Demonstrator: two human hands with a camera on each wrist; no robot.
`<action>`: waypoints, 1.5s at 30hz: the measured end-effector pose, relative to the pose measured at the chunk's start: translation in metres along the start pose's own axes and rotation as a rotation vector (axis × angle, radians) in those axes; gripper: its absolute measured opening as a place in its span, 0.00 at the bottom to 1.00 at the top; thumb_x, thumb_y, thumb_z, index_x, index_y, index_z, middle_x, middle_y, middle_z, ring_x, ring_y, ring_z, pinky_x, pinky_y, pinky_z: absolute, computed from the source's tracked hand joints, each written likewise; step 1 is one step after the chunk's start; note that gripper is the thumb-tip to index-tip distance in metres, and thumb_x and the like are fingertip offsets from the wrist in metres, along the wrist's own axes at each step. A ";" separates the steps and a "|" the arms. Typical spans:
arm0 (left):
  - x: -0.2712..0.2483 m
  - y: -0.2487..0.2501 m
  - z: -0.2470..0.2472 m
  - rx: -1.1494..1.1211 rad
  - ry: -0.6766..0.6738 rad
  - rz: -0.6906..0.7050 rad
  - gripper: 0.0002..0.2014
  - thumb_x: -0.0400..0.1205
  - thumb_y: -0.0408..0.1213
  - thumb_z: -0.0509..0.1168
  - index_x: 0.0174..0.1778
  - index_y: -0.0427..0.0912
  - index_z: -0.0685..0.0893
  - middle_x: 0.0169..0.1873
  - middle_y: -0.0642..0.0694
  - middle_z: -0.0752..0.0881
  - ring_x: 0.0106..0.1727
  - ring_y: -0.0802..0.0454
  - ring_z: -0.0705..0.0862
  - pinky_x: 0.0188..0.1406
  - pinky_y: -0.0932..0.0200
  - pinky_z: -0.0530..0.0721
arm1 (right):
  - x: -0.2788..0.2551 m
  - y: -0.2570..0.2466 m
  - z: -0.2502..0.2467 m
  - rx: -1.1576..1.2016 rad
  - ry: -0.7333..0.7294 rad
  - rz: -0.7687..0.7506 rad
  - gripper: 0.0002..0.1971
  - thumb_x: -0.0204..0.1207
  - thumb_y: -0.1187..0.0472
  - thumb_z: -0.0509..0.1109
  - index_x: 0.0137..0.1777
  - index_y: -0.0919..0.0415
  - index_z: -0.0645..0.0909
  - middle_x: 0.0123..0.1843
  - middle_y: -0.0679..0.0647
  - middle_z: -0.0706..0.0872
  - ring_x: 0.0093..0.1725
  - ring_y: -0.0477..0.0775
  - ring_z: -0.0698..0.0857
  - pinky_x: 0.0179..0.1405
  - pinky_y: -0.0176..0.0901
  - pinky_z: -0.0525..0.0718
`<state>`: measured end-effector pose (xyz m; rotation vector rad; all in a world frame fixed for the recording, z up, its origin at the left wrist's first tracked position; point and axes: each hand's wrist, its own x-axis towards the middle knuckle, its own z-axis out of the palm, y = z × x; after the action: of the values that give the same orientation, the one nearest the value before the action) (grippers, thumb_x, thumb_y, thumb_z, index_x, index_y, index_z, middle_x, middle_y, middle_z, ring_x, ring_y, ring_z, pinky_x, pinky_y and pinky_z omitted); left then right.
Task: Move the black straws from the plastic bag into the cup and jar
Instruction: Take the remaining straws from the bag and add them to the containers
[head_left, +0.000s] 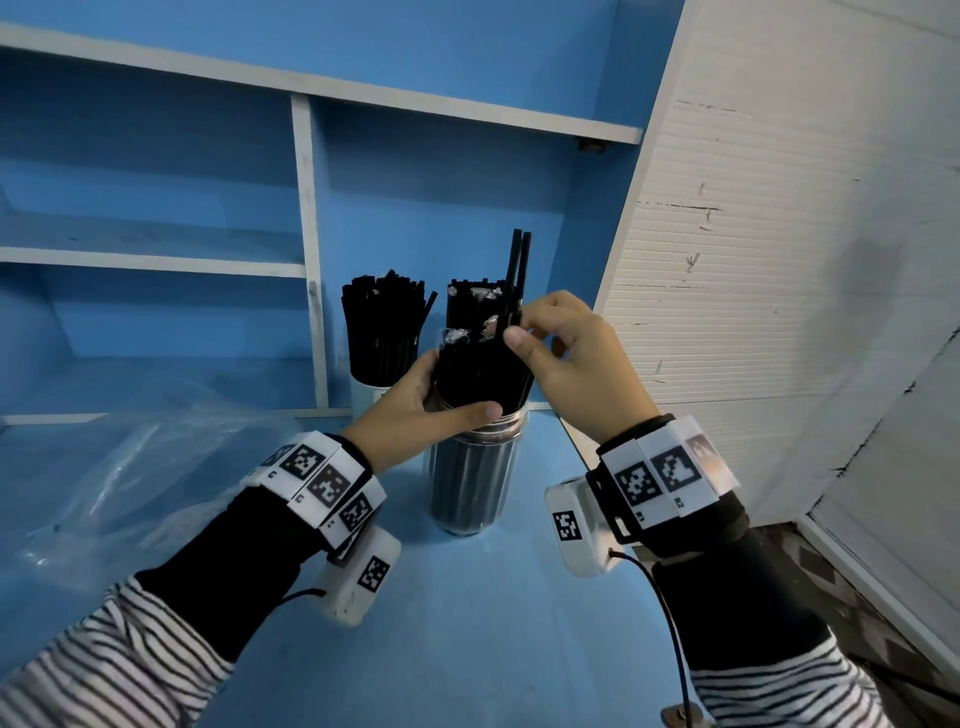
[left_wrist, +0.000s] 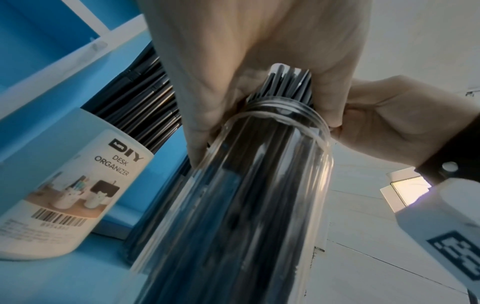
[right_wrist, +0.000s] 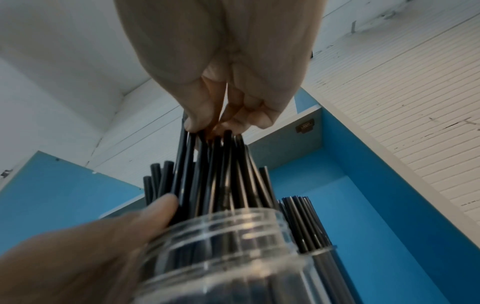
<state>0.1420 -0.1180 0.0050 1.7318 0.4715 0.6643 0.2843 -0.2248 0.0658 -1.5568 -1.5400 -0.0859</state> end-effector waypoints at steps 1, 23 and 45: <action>0.000 -0.001 0.000 -0.001 0.001 -0.001 0.39 0.66 0.51 0.81 0.71 0.57 0.71 0.65 0.58 0.81 0.66 0.64 0.80 0.70 0.58 0.78 | -0.001 0.000 -0.001 0.004 -0.001 0.007 0.04 0.80 0.63 0.69 0.48 0.63 0.83 0.44 0.44 0.77 0.44 0.33 0.77 0.46 0.26 0.73; -0.001 -0.004 0.003 0.002 0.019 0.028 0.37 0.69 0.49 0.76 0.74 0.50 0.71 0.65 0.54 0.82 0.65 0.63 0.81 0.70 0.57 0.78 | -0.028 0.016 0.011 -0.009 0.117 -0.265 0.14 0.76 0.66 0.66 0.57 0.59 0.89 0.57 0.48 0.90 0.67 0.47 0.81 0.70 0.38 0.76; -0.005 -0.017 -0.026 0.063 -0.007 -0.047 0.37 0.58 0.44 0.85 0.64 0.56 0.78 0.62 0.53 0.84 0.63 0.60 0.84 0.62 0.61 0.82 | -0.040 0.051 0.019 0.207 -0.136 0.313 0.44 0.57 0.34 0.78 0.73 0.50 0.71 0.65 0.41 0.83 0.63 0.43 0.83 0.64 0.48 0.84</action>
<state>0.1221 -0.0977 -0.0082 1.7767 0.5316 0.6149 0.3076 -0.2334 0.0032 -1.6408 -1.3413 0.3518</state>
